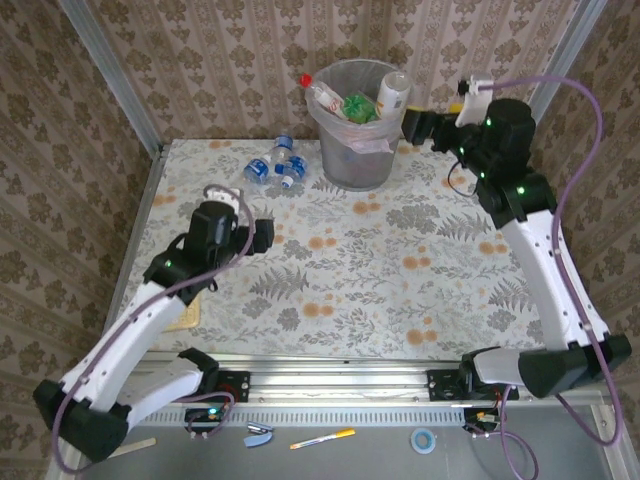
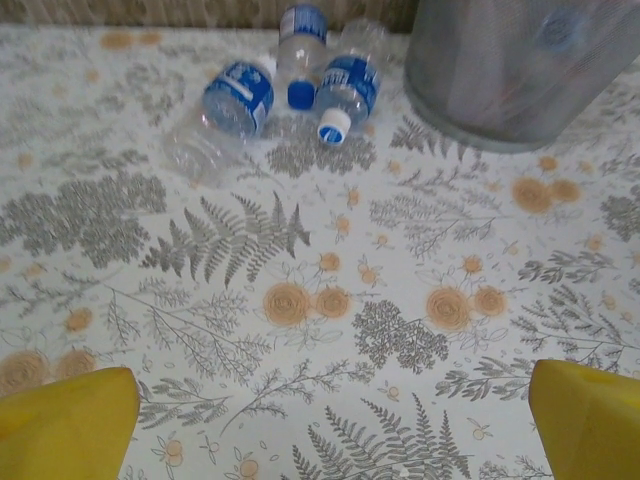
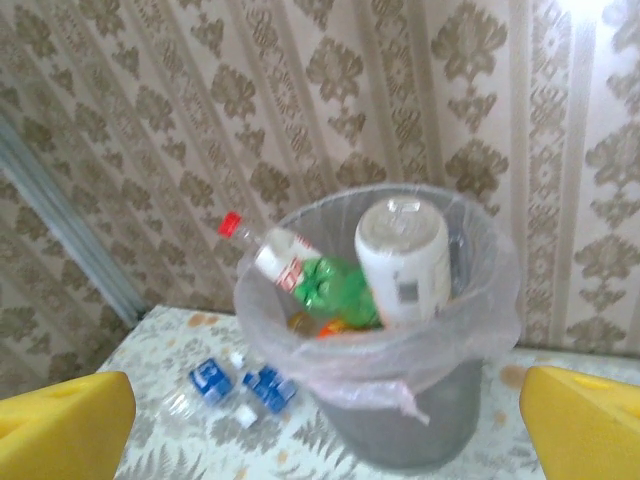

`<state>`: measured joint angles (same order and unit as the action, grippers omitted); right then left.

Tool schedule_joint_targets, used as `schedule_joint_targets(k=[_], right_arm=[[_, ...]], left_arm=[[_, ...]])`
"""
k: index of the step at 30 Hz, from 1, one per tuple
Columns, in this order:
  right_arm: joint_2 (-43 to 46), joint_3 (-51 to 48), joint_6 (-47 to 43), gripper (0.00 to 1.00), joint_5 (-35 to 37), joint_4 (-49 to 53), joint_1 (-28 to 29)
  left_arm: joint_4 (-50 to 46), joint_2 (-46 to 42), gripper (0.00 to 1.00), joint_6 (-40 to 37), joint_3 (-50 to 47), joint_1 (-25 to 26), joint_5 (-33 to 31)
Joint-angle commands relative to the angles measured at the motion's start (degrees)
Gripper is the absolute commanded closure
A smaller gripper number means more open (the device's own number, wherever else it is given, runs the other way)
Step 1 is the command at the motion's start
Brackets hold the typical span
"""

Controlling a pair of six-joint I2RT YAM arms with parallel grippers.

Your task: Throw the plastic bottles in the bin

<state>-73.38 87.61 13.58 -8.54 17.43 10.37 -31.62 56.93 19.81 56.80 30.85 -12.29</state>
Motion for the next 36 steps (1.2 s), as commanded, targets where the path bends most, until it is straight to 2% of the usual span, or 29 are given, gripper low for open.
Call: schedule_joint_targets(k=[1, 7, 16, 20, 27, 31, 36], right_arm=[[5.17, -6.43, 2.52, 0.00, -5.97, 0.68, 0.32], [15.47, -17.81, 4.14, 0.00, -9.55, 3.35, 1.30], [28.13, -31.94, 8.19, 0.00, -10.68, 7.50, 4.10], [32.67, -35.10, 9.74, 0.00, -10.96, 10.23, 5.13], [41.09, -38.52, 11.78, 0.00, -10.27, 15.64, 5.59], [43.35, -38.65, 13.53, 0.00, -11.69, 18.19, 5.74], [46.23, -39.88, 14.89, 0.00, -12.74, 20.35, 5.91]], left_arm=[[-3.35, 5.53, 0.00, 0.87, 4.47, -3.77, 7.84], [-5.64, 18.59, 0.00, -1.25, 12.31, -9.54, 8.38], [-4.07, 37.89, 0.03, -7.59, 26.95, -10.20, 10.54], [-3.14, 46.97, 0.08, -8.30, 35.03, -10.93, 13.62], [-0.65, 60.79, 0.24, -7.91, 47.67, -11.87, 19.98], [3.52, 65.58, 0.24, -6.54, 51.46, -12.14, 22.97], [5.84, 70.11, 0.22, -6.07, 56.70, -12.21, 23.13]])
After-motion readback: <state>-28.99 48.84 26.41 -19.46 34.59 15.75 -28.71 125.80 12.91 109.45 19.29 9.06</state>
